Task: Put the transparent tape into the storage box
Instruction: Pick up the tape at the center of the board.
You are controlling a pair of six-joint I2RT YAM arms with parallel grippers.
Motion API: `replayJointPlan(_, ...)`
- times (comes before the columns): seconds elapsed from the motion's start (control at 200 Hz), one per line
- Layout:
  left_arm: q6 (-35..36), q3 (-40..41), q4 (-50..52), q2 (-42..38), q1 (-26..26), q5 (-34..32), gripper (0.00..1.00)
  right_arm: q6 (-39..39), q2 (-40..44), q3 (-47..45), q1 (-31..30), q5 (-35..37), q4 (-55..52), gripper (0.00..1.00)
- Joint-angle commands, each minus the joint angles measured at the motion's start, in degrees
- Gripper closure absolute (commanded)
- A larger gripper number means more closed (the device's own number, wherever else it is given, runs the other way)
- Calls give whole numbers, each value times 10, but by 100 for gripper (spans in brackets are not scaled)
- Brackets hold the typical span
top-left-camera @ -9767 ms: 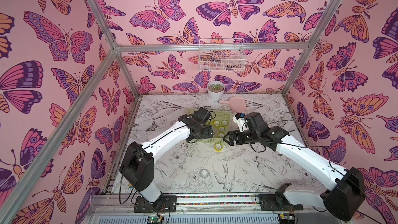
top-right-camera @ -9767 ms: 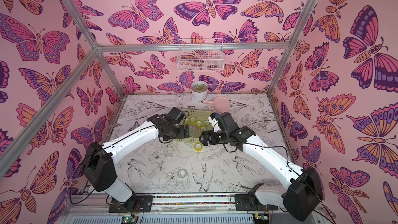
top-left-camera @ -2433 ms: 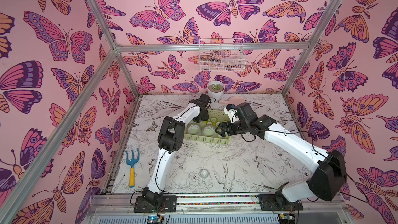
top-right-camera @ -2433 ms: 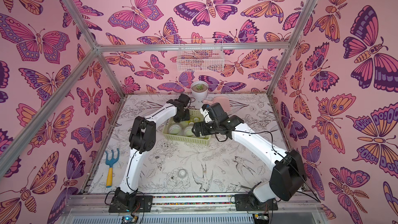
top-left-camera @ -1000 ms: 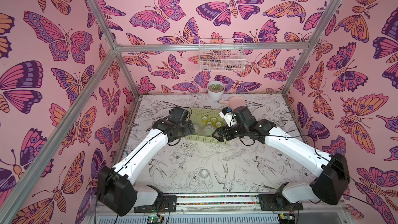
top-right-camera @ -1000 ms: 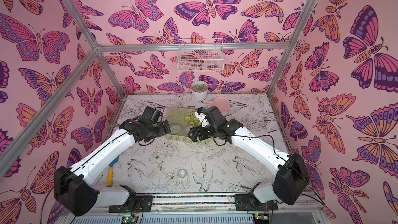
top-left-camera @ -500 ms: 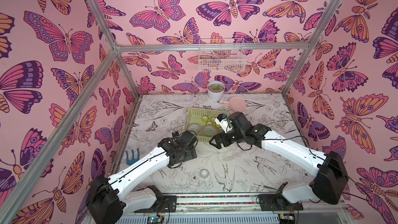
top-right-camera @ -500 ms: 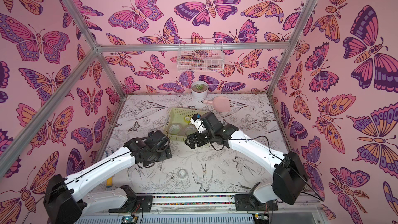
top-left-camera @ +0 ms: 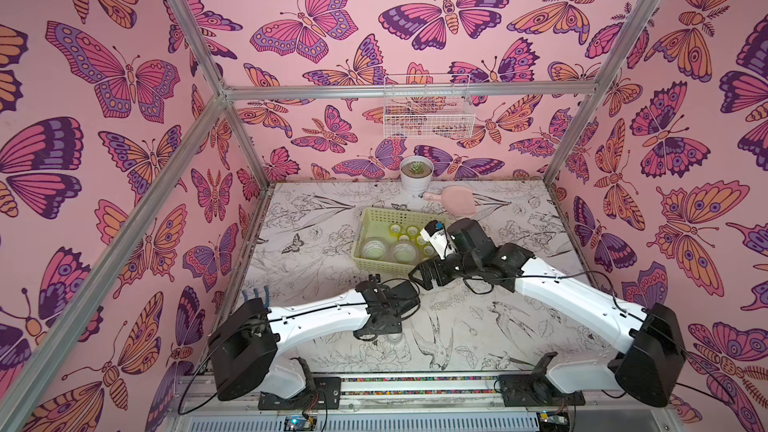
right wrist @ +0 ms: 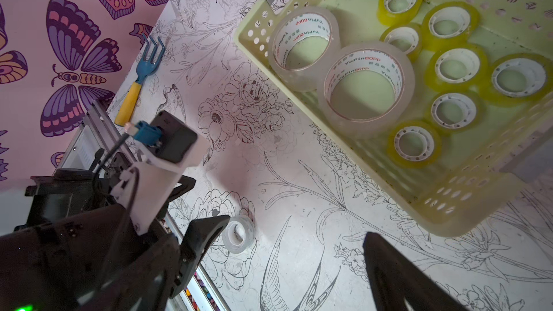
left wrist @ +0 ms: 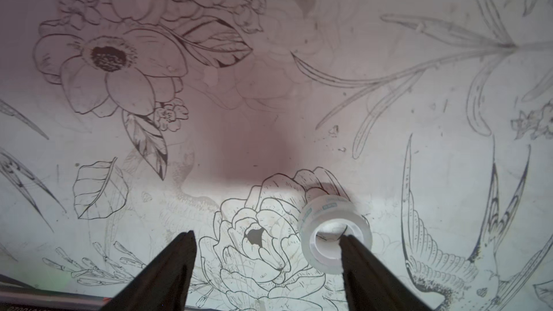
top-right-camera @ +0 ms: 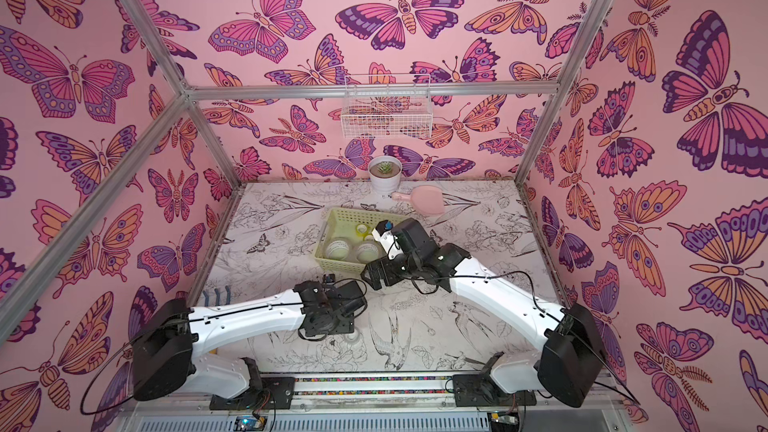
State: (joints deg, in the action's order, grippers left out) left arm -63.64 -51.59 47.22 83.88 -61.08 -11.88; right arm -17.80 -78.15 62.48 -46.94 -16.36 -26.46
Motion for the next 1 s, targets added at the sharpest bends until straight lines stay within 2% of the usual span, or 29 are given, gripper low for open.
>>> replayJointPlan(0.0,2,-3,-21,24,-12,9,23,-3,11,-9,-3,10,-15,1)
replayJointPlan(0.215,-14,20,-42,34,-17,22,28,10,16,-14,-3,-13,-34,1)
replayJointPlan(0.661,-25,54,-78,52,-18,31,35,9,35,-38,-2,12,-64,1)
replayJointPlan(0.851,-20,55,-89,77,-18,30,44,7,37,-37,-2,14,-66,1)
replayJointPlan(0.956,-17,56,-95,87,-18,26,54,7,36,-37,-2,18,-67,1)
replayJointPlan(0.997,-15,55,-97,92,-18,24,63,7,34,-35,-2,19,-70,1)
